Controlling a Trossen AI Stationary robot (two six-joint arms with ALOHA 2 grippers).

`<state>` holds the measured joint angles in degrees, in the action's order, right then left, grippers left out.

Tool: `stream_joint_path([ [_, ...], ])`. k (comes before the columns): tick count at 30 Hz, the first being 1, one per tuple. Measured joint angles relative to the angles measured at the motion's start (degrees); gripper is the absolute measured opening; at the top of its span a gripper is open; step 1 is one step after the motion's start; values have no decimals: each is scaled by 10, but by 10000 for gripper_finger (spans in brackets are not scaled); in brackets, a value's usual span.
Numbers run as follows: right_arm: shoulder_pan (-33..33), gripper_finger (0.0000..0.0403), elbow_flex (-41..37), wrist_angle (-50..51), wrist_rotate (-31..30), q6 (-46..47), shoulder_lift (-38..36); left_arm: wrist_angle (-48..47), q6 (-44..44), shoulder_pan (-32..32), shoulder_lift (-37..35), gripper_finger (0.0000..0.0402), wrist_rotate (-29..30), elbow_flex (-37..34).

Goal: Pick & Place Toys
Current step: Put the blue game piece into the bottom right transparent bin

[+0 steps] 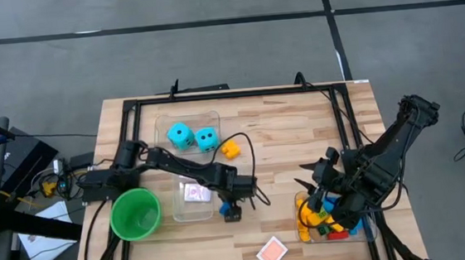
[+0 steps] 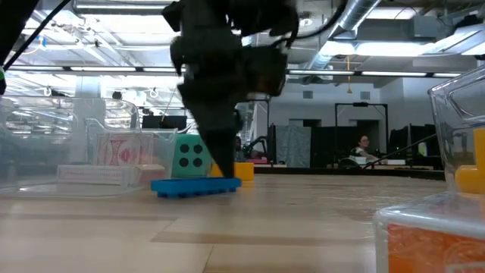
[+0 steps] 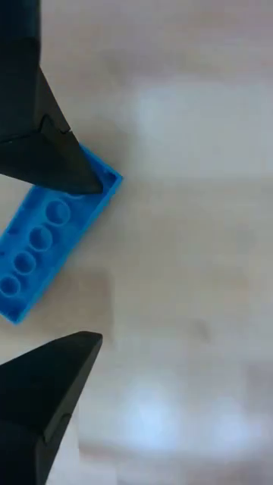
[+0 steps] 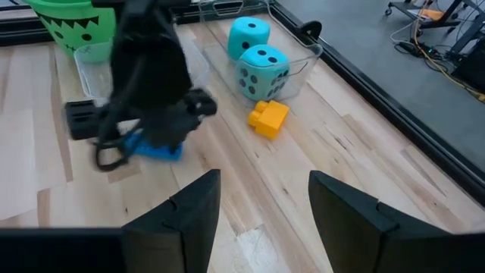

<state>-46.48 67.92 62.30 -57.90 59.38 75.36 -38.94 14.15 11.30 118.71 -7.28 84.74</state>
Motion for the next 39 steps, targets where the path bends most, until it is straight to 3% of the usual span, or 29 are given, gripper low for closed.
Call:
stream_joint_path([
  [6,0,193,0,0,0,0,0,95,-23,8,1,308,-22,0],
  [11,0,193,0,0,0,1,0,147,-34,3,1,308,28,0],
  [23,0,193,0,-7,11,1,0,-18,108,11,-23,308,117,0],
  [39,0,193,0,-11,11,0,0,1,179,38,-9,308,84,-4],
])
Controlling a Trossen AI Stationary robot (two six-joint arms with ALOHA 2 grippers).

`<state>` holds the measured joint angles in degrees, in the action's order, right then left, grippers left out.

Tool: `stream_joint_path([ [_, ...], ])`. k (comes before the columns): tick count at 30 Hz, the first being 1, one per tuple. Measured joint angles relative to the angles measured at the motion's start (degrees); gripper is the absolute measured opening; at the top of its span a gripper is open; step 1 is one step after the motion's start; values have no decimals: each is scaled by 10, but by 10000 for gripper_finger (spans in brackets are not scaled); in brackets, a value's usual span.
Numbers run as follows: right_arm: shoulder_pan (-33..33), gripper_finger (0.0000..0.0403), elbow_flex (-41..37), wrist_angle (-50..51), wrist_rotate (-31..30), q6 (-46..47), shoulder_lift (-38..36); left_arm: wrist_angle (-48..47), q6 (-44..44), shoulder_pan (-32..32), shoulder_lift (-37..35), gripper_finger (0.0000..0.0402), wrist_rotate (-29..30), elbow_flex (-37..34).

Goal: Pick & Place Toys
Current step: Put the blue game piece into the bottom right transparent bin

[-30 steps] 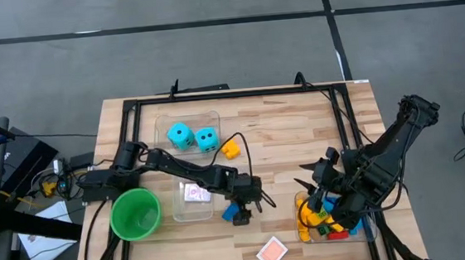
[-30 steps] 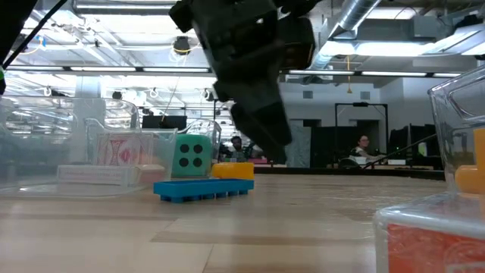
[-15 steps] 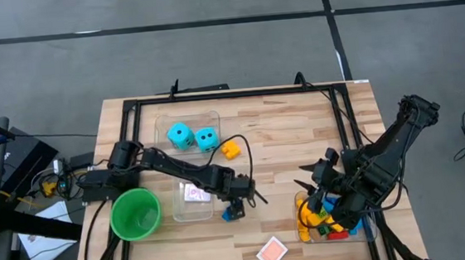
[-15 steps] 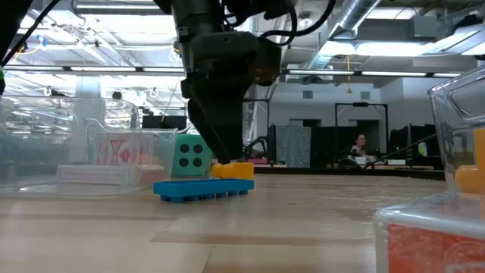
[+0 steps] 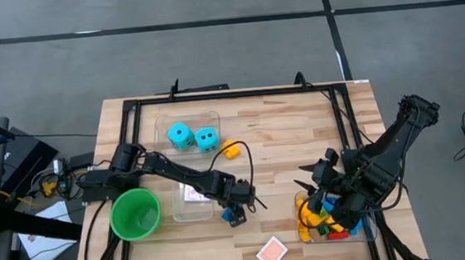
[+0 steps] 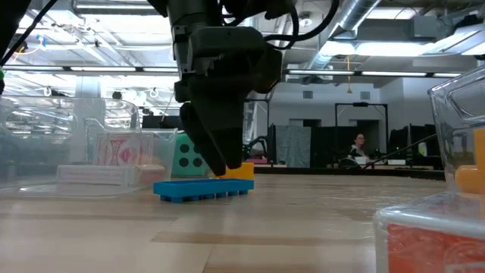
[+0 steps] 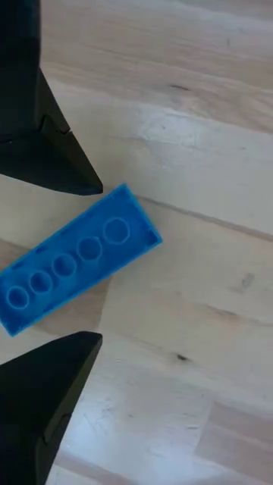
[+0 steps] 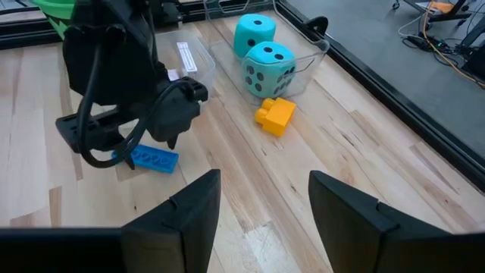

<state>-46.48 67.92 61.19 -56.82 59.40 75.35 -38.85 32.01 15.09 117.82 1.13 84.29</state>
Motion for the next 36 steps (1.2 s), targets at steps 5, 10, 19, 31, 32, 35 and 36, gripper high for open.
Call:
stream_joint_path([
  [5,0,193,0,0,0,0,0,6,0,9,19,308,4,1],
  [10,0,193,0,0,0,0,0,6,3,12,36,308,10,3],
  [19,0,193,0,0,0,0,0,11,4,13,34,280,31,2],
  [31,0,193,0,0,0,0,0,41,14,18,36,124,49,0],
  [32,0,193,0,0,0,0,0,48,14,18,36,124,49,0],
  [35,0,193,0,-1,0,-9,0,69,7,14,36,124,44,0],
  [36,0,193,0,-2,0,-14,0,79,0,13,36,124,39,0],
])
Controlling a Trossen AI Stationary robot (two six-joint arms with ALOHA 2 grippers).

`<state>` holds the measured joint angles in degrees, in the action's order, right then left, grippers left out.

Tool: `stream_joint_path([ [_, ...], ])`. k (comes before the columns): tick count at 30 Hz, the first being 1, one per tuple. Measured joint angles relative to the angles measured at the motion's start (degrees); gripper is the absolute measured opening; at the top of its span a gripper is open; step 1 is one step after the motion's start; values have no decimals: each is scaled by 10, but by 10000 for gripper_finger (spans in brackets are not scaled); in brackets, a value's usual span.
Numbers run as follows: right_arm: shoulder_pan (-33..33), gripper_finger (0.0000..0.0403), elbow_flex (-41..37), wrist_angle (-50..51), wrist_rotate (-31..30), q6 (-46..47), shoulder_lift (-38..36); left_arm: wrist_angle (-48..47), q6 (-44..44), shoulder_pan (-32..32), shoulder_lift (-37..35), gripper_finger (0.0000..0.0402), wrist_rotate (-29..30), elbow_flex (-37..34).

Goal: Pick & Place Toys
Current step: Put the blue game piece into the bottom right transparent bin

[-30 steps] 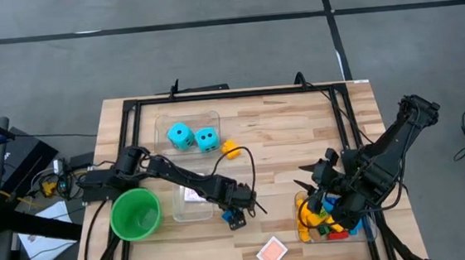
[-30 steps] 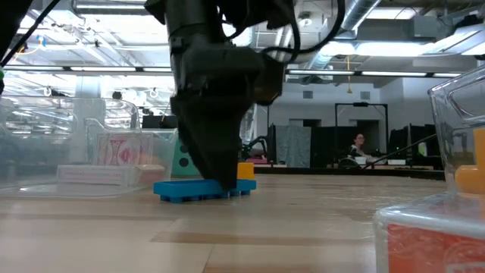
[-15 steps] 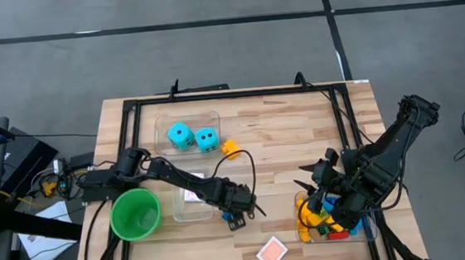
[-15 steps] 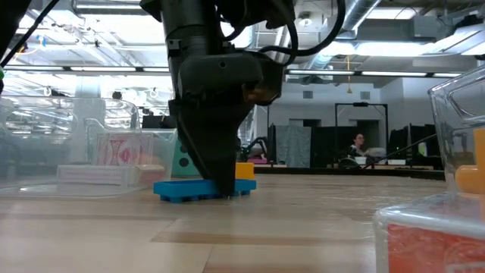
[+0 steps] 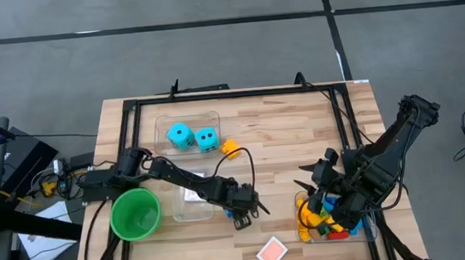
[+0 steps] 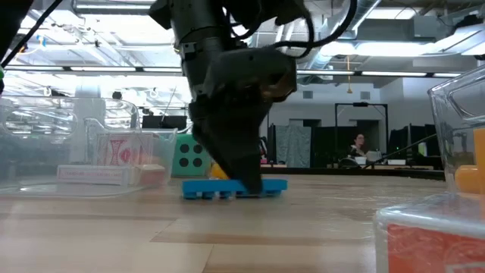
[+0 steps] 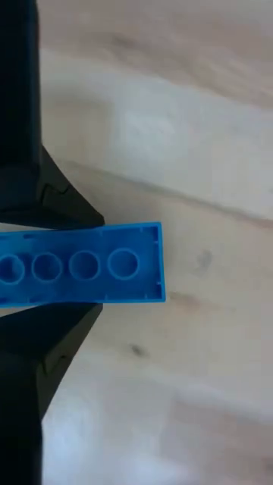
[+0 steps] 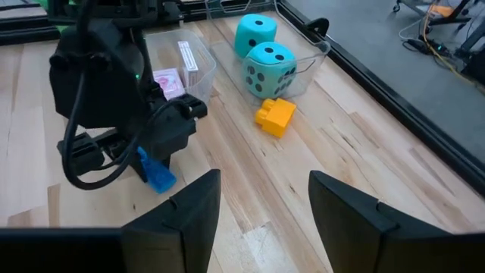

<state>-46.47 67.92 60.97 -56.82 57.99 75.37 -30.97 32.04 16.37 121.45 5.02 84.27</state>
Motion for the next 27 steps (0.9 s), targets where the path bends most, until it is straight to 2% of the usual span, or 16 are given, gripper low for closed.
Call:
stream_joint_path([
  [6,0,193,0,-2,0,-38,0,40,-28,-11,-12,142,-38,0],
  [15,-5,193,0,-21,-1,-85,0,77,-96,-17,-86,132,-107,0],
  [22,-19,193,-18,-169,6,-264,1,153,-137,-9,-140,136,-144,1],
  [27,-23,193,-25,-255,55,-371,1,217,-148,-9,-144,136,-181,1],
])
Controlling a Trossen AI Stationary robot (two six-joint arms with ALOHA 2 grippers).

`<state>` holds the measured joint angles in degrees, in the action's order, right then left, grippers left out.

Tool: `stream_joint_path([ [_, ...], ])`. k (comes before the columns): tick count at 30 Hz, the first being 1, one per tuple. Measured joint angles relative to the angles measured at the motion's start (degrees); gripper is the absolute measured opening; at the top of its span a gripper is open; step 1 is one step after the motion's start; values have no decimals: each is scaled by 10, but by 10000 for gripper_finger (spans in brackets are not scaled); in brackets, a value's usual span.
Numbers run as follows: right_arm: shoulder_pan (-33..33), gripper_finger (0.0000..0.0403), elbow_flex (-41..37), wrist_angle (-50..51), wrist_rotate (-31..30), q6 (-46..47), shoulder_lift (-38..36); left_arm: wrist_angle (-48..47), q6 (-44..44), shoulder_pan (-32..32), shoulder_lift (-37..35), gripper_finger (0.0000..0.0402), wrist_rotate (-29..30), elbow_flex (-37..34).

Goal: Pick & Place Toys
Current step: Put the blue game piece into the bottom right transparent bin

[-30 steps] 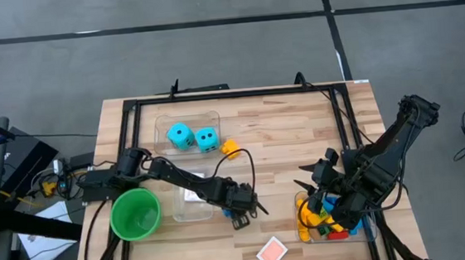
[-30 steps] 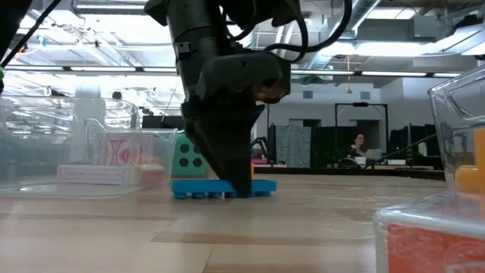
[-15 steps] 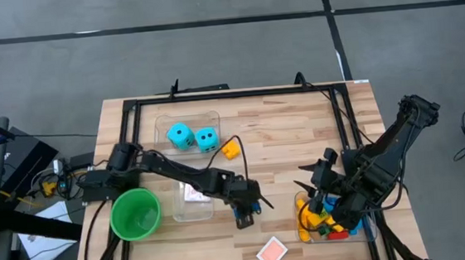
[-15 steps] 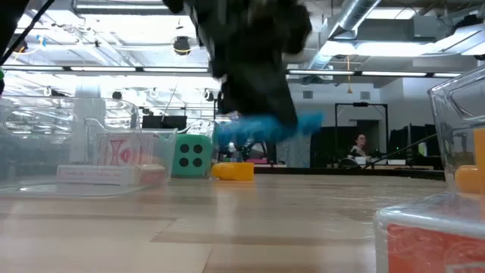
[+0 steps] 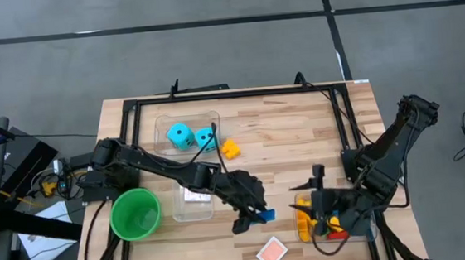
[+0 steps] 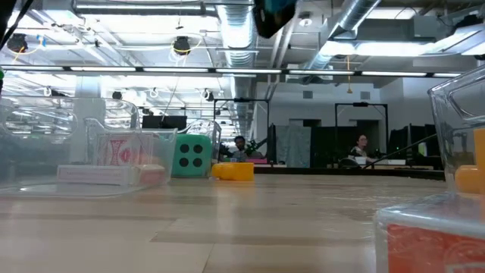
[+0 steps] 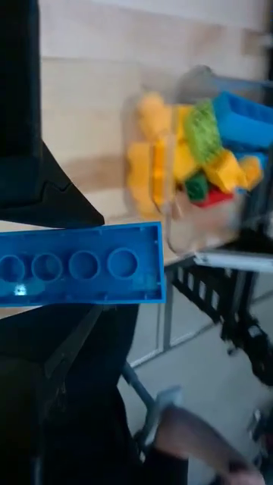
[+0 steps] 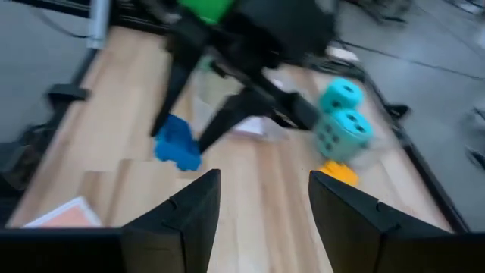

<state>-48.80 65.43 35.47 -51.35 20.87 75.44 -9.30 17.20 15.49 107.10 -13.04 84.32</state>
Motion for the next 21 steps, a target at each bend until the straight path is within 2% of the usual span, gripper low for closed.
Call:
stream_joint_path([
  [7,-2,193,0,-75,106,-114,26,52,-27,2,2,136,-32,0],
  [14,-3,193,12,-153,108,-248,73,90,-37,5,2,136,-51,0],
  [21,14,193,29,-180,106,-285,95,108,-46,7,2,136,-50,0],
])
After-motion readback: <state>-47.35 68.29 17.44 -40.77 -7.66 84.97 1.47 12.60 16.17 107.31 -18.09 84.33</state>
